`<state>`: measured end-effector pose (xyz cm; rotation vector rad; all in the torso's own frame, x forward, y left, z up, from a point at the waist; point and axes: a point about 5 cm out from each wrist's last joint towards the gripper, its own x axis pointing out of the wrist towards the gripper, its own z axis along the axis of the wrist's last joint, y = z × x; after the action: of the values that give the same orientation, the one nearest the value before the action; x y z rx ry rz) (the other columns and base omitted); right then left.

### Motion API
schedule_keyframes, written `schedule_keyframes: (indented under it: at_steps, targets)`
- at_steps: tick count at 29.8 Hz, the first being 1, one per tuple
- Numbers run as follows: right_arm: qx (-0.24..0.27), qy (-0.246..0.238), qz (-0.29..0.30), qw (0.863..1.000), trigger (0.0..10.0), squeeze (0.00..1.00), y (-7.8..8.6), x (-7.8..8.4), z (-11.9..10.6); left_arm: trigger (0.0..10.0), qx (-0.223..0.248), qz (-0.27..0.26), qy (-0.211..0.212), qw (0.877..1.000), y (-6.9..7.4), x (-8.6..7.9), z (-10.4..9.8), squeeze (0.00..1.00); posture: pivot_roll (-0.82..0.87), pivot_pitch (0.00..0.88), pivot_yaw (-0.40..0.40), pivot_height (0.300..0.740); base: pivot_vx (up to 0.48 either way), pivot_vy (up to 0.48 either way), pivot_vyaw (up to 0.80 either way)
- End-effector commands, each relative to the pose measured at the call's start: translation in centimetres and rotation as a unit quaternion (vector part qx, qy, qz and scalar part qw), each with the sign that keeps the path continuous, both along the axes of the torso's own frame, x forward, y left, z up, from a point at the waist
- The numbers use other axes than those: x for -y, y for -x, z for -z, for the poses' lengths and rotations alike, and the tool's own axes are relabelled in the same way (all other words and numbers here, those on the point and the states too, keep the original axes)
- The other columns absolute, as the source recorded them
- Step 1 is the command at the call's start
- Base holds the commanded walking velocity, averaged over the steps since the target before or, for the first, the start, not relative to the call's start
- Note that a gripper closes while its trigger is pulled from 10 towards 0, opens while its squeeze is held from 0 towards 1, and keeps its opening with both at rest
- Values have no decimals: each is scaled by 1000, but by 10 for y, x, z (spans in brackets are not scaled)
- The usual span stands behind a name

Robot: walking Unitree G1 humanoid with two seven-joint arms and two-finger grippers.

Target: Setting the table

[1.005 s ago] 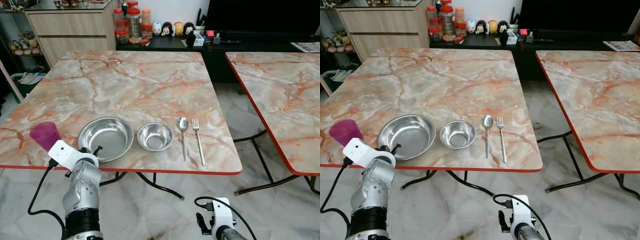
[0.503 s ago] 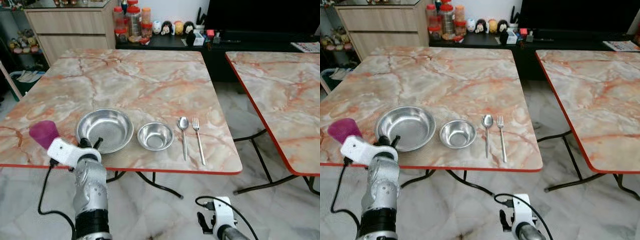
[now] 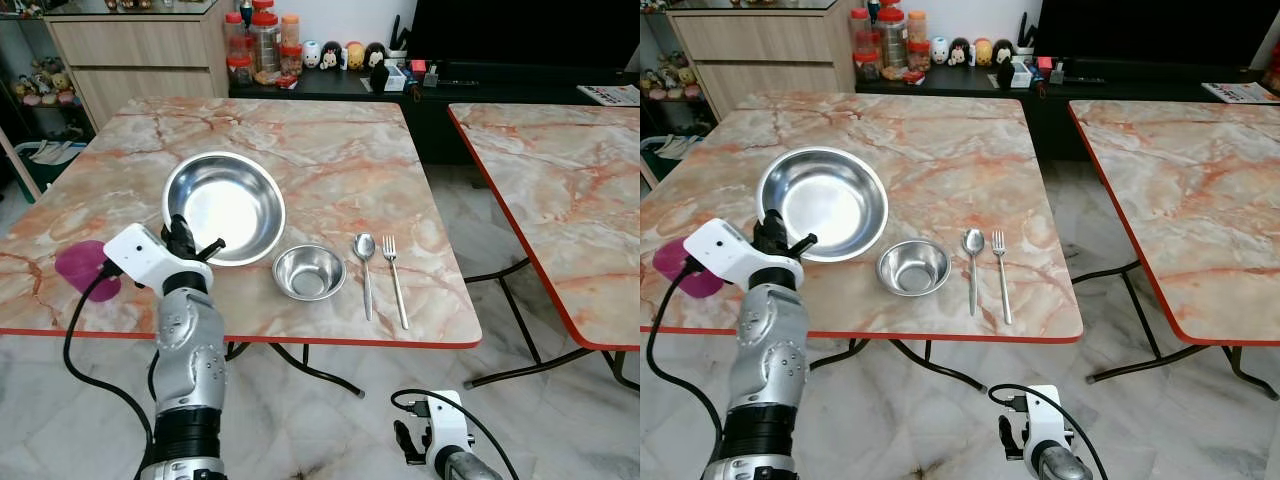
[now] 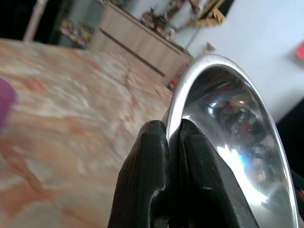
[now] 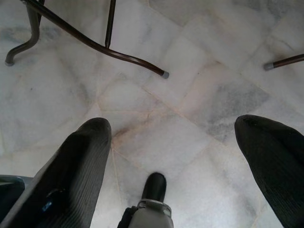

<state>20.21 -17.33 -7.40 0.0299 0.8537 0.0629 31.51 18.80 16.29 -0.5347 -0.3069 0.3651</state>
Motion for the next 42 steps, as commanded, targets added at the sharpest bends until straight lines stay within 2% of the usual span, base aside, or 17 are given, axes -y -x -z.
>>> schedule_keyframes:
  at_steps: [1,5,12,26,42]
  targets:
    - [7,0,6,1000,10000,0,-3,2,-2,10000,17,-7,-7,1000,-1,-2,-7,0,88,0,-45,732,0,0,0]
    - [7,1,4,1000,10000,0,-4,2,-2,10000,11,-24,-17,999,4,-12,-5,0,95,0,-52,732,0,0,0]
    - [10,2,1,1000,10000,0,-5,2,-3,10000,1,-31,-34,999,6,-11,-2,0,94,0,-53,732,0,0,0]
    - [9,2,8,1000,10000,0,-3,4,-2,10000,8,-30,-34,999,5,-10,-5,0,90,0,-49,732,0,-468,0]
    - [11,0,7,1000,10000,0,-4,2,-3,10000,22,-41,-22,999,9,-17,-7,0,92,0,-50,732,0,-480,-110]
